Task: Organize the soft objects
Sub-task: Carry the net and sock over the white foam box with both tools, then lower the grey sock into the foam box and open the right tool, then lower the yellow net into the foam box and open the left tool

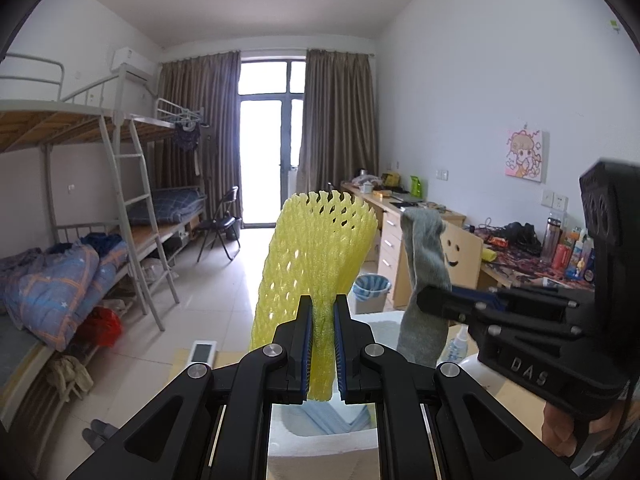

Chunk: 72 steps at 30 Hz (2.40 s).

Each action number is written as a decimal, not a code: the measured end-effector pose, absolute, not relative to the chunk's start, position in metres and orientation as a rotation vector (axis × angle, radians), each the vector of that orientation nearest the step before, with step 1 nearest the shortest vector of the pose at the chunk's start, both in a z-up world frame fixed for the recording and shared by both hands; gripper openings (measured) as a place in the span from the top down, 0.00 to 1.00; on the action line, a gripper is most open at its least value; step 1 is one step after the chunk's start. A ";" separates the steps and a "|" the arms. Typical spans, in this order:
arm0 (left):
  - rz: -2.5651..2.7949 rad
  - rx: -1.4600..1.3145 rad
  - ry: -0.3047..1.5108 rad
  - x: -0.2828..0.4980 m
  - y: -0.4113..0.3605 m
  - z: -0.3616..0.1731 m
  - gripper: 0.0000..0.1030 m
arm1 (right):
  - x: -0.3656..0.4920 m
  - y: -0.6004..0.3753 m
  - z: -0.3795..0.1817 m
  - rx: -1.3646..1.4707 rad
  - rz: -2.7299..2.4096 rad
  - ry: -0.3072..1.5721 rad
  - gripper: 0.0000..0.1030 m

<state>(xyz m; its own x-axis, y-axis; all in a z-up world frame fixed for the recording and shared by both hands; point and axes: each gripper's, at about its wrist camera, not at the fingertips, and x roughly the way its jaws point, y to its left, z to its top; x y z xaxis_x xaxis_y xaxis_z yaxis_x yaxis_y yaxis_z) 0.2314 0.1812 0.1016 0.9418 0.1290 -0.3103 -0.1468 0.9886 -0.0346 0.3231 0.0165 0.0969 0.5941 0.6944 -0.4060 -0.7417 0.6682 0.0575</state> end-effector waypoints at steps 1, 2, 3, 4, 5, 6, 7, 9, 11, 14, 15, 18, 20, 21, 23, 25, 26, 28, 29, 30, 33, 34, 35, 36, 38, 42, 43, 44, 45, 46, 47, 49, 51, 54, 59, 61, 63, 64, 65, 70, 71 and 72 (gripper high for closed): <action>0.148 -0.062 0.310 0.230 0.183 0.103 0.90 | 0.324 0.019 0.095 -0.125 0.840 0.424 0.91; 0.153 -0.064 0.308 0.230 0.184 0.103 0.90 | 0.324 0.022 0.094 -0.130 0.840 0.429 0.91; 0.156 -0.065 0.307 0.230 0.185 0.104 0.90 | 0.325 0.023 0.093 -0.134 0.840 0.433 0.91; 0.160 -0.068 0.303 0.229 0.186 0.105 0.90 | 0.326 0.026 0.091 -0.139 0.846 0.439 0.91; 0.160 -0.068 0.299 0.228 0.186 0.105 0.90 | 0.326 0.027 0.090 -0.139 0.853 0.444 0.91; 0.163 -0.066 0.295 0.227 0.186 0.106 0.90 | 0.326 0.030 0.088 -0.144 0.860 0.452 0.91; 0.169 -0.067 0.292 0.226 0.185 0.106 0.90 | 0.327 0.031 0.087 -0.148 0.862 0.455 0.91; 0.171 -0.068 0.286 0.226 0.186 0.108 0.90 | 0.329 0.033 0.086 -0.156 0.862 0.461 0.91; 0.175 -0.070 0.283 0.225 0.186 0.109 0.90 | 0.332 0.034 0.085 -0.163 0.857 0.467 0.91; 0.176 -0.075 0.288 0.225 0.186 0.108 0.90 | 0.337 0.035 0.083 -0.166 0.848 0.485 0.91; 0.175 -0.077 0.291 0.225 0.186 0.108 0.90 | 0.339 0.035 0.082 -0.171 0.846 0.492 0.90; 0.174 -0.076 0.293 0.225 0.185 0.108 0.90 | 0.344 0.037 0.080 -0.170 0.838 0.516 0.90; 0.177 -0.078 0.292 0.226 0.187 0.108 0.90 | 0.347 0.039 0.076 -0.180 0.836 0.538 0.90; 0.178 -0.078 0.292 0.226 0.187 0.108 0.90 | 0.348 0.041 0.075 -0.187 0.836 0.548 0.90; 0.180 -0.080 0.291 0.226 0.187 0.109 0.90 | 0.349 0.042 0.071 -0.196 0.842 0.562 0.90; 0.181 -0.080 0.292 0.226 0.187 0.109 0.90 | 0.348 0.043 0.070 -0.203 0.836 0.564 0.90; 0.183 -0.081 0.292 0.226 0.187 0.109 0.90 | 0.348 0.043 0.070 -0.209 0.835 0.562 0.89; 0.183 -0.081 0.293 0.226 0.187 0.109 0.90 | 0.348 0.044 0.070 -0.227 0.832 0.564 0.71; 0.187 -0.082 0.292 0.226 0.188 0.109 0.90 | 0.348 0.045 0.070 -0.235 0.833 0.566 0.51; 0.186 -0.085 0.291 0.225 0.188 0.109 0.90 | 0.347 0.045 0.070 -0.243 0.827 0.566 0.41; 0.189 -0.090 0.287 0.223 0.190 0.110 0.90 | 0.343 0.043 0.069 -0.250 0.807 0.540 0.29; 0.190 -0.091 0.286 0.222 0.191 0.110 0.90 | 0.343 0.042 0.069 -0.255 0.814 0.545 0.28; 0.189 -0.091 0.285 0.222 0.191 0.110 0.90 | 0.344 0.042 0.068 -0.259 0.811 0.552 0.28; 0.191 -0.091 0.284 0.222 0.191 0.111 0.90 | 0.345 0.042 0.068 -0.260 0.809 0.556 0.28; 0.189 -0.091 0.286 0.222 0.192 0.110 0.90 | 0.344 0.039 0.069 -0.254 0.816 0.554 0.28; 0.190 -0.092 0.291 0.223 0.191 0.110 0.90 | 0.341 0.032 0.075 -0.236 0.812 0.539 0.28; 0.189 -0.092 0.293 0.223 0.190 0.110 0.90 | 0.341 0.029 0.078 -0.229 0.807 0.534 0.28; 0.184 -0.090 0.295 0.224 0.189 0.110 0.90 | 0.340 0.026 0.080 -0.224 0.808 0.530 0.28; 0.181 -0.089 0.298 0.224 0.189 0.109 0.90 | 0.338 0.022 0.083 -0.218 0.807 0.523 0.28; 0.179 -0.088 0.301 0.225 0.188 0.109 0.90 | 0.337 0.020 0.084 -0.216 0.804 0.518 0.28; 0.170 -0.085 0.305 0.227 0.187 0.108 0.90 | 0.334 0.016 0.086 -0.214 0.800 0.509 0.28; 0.160 -0.080 0.314 0.229 0.183 0.106 0.90 | 0.331 0.010 0.090 -0.209 0.793 0.496 0.28; 0.145 -0.069 0.325 0.232 0.178 0.103 0.90 | 0.327 0.004 0.093 -0.205 0.785 0.486 0.28; 0.122 -0.055 0.339 0.236 0.171 0.098 0.90 | 0.323 -0.006 0.097 -0.201 0.765 0.474 0.28; 0.095 -0.045 0.377 0.248 0.165 0.090 0.90 | 0.316 -0.027 0.100 -0.167 0.733 0.458 0.28; 0.076 -0.045 0.389 0.252 0.162 0.088 0.90 | 0.315 -0.033 0.100 -0.159 0.724 0.453 0.28; 0.067 -0.039 0.398 0.255 0.157 0.085 0.90 | 0.312 -0.039 0.099 -0.145 0.715 0.450 0.28; 0.061 -0.035 0.401 0.257 0.155 0.084 0.90 | 0.313 -0.040 0.099 -0.139 0.715 0.450 0.28; 0.057 -0.030 0.407 0.258 0.152 0.083 0.90 | 0.313 -0.042 0.098 -0.129 0.718 0.450 0.28; 0.044 -0.032 0.428 0.266 0.148 0.079 0.90 | 0.315 -0.046 0.094 -0.098 0.729 0.445 0.28; 0.044 -0.036 0.432 0.268 0.149 0.078 0.90 | 0.316 -0.047 0.094 -0.096 0.726 0.444 0.28; 0.044 -0.035 0.437 0.269 0.149 0.077 0.90 | 0.316 -0.047 0.094 -0.093 0.725 0.442 0.28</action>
